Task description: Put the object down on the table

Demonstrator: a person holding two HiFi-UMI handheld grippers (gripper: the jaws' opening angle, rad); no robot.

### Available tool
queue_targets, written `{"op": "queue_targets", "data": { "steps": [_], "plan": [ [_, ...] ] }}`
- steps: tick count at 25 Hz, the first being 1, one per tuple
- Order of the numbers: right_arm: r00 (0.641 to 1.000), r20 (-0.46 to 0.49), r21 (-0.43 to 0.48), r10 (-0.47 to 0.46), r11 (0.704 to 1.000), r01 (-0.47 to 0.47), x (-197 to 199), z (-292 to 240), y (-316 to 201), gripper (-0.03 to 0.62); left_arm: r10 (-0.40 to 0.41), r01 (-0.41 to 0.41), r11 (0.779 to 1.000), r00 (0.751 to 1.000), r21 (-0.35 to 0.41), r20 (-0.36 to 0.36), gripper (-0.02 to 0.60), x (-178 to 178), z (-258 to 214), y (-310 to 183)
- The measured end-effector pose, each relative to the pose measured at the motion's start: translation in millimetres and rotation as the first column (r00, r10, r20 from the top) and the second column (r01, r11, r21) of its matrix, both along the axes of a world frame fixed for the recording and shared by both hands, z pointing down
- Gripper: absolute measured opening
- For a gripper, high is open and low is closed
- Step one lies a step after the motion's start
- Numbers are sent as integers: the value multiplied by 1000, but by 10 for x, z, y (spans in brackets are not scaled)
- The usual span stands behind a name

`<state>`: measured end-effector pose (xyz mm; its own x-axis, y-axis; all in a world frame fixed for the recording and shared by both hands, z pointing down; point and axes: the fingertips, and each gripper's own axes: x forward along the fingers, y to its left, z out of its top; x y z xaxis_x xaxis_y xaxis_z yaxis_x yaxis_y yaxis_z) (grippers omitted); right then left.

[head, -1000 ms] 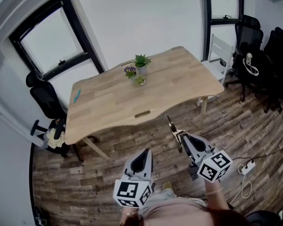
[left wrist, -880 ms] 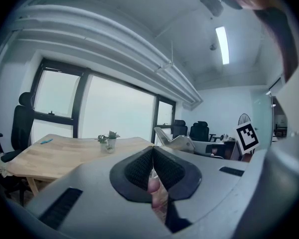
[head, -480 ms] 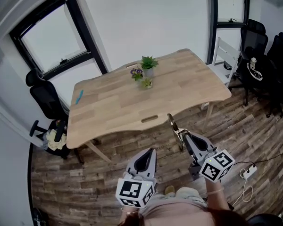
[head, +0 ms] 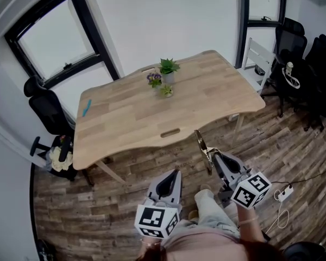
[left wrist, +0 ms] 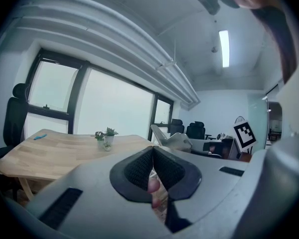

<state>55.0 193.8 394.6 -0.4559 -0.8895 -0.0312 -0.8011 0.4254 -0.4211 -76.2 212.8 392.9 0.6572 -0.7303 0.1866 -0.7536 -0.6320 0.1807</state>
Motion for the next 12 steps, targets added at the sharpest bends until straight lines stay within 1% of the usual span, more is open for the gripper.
{"op": "queue_targets", "data": {
  "steps": [7,12],
  "plan": [
    [1000,-10,-8,-23,1000,22,31,21,-235,2,0,0,1000,1000,5,2,3,105,-54,-238],
    [999,0,-13,-33,999,33,98,32,-466,2,4,-4,1000,1000,19,10,3,201,-106,-486]
  ]
}}
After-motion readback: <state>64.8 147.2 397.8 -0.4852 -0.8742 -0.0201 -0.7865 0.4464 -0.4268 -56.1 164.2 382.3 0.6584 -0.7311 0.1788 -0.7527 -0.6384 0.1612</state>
